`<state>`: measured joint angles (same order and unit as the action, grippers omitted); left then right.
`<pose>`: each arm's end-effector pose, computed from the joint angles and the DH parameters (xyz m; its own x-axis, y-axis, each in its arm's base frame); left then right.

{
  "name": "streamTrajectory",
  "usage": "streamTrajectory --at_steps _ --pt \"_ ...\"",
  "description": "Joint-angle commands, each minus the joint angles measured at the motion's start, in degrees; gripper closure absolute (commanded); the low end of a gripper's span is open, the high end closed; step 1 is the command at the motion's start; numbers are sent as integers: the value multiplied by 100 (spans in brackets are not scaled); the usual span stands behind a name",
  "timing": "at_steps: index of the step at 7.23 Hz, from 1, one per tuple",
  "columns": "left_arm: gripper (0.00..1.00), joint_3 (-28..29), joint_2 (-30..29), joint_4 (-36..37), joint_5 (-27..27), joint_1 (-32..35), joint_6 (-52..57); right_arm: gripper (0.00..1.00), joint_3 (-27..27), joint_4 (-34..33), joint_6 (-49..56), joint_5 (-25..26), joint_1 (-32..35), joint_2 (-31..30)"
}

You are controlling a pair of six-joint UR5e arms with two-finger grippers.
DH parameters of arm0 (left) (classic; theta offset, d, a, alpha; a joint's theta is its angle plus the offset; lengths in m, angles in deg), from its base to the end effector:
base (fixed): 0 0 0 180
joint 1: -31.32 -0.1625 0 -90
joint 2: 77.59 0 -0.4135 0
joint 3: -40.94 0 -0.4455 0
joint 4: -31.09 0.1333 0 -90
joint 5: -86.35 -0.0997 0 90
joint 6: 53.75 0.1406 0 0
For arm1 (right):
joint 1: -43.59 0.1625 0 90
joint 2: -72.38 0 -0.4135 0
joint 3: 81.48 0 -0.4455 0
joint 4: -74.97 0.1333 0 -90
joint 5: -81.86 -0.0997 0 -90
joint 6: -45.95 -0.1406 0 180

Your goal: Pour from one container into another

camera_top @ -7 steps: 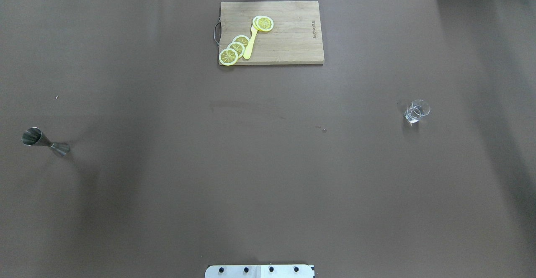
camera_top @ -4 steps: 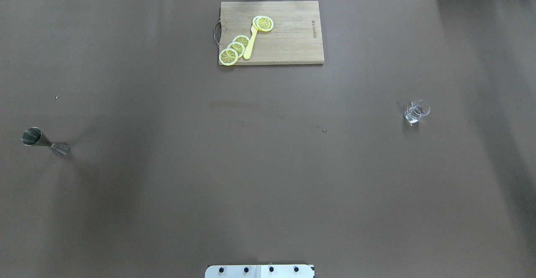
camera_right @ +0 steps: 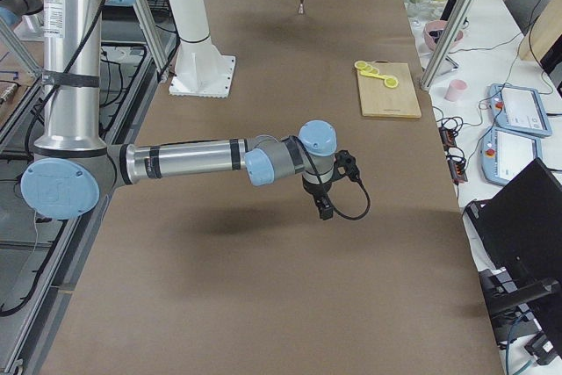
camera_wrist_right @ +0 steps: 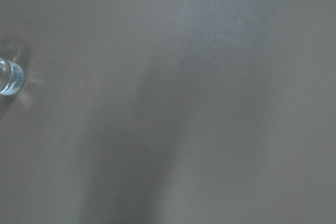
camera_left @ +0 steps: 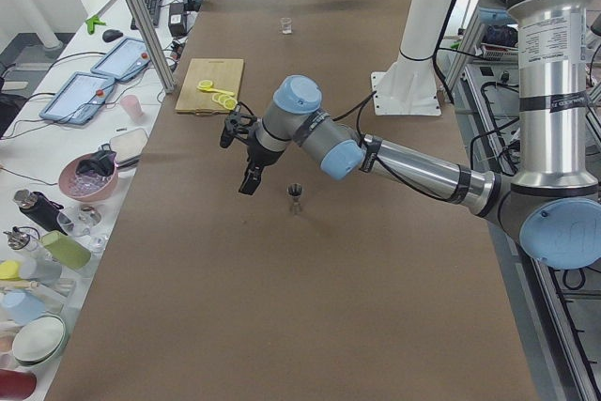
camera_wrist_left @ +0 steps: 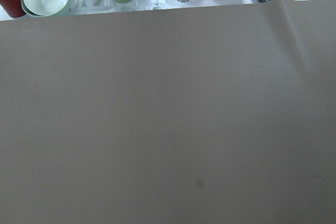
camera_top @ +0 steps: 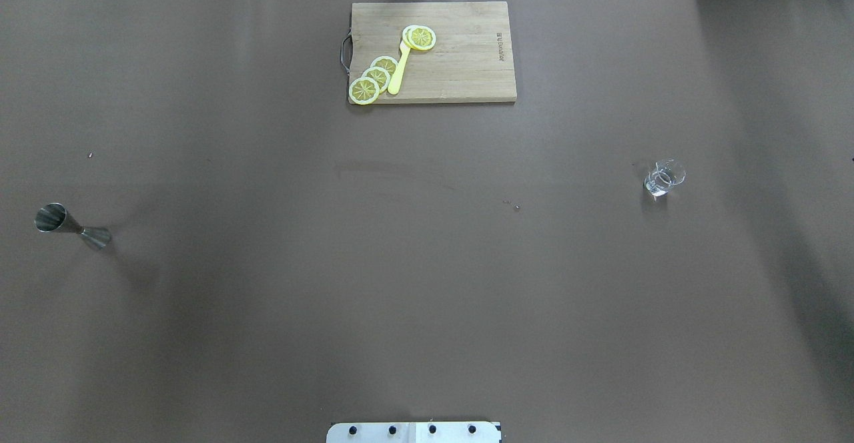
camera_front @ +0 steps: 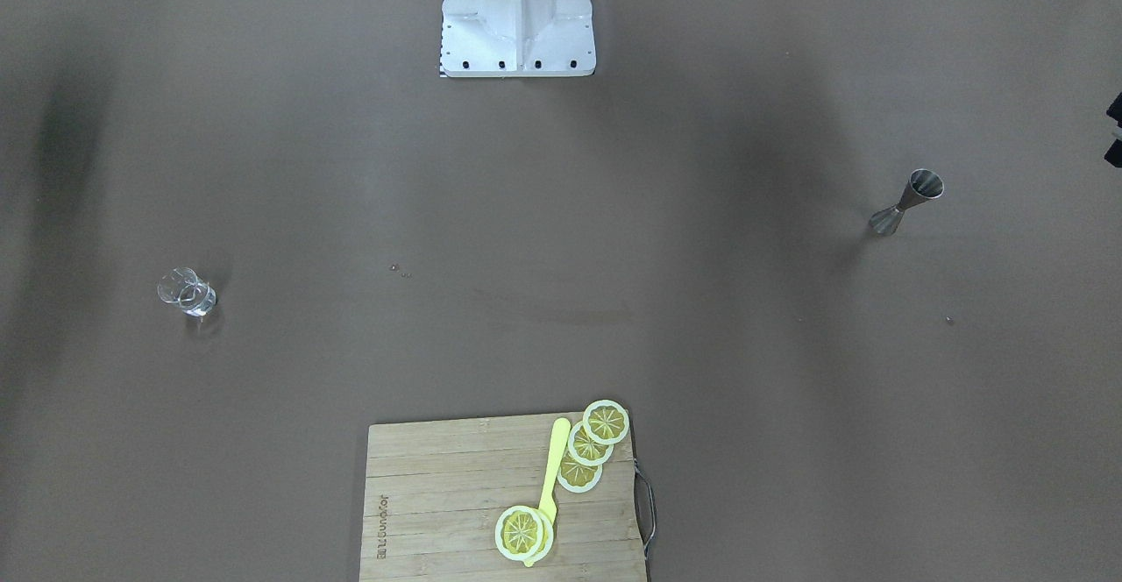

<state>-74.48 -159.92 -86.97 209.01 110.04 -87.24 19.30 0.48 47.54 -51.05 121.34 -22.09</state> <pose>0.0461 -0.5246 0.4475 0.7007 0.0766 -0.7094 0.3001 0.8703 0.3904 -0.0782 -0.5371 0.5843 0.6563 -0.4277 0.6215 0.2153 0.8957 0.3891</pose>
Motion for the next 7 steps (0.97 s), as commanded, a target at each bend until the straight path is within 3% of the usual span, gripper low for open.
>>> streamTrajectory --at_steps 1,2,5,7 --pt "3 -375 270 -496 -792 -470 -612 0 29 837 -54 -7 -424 16" --pt "3 -455 393 -821 -1240 -820 -954 0 12 1066 7 2 -697 16" --pt "3 -464 998 -2260 -1700 -1095 -1203 0 29 1700 -159 29 -1191 60" --pt "3 -447 1385 -2895 -2558 -1751 -1675 0 90 1832 -946 54 -1366 297"
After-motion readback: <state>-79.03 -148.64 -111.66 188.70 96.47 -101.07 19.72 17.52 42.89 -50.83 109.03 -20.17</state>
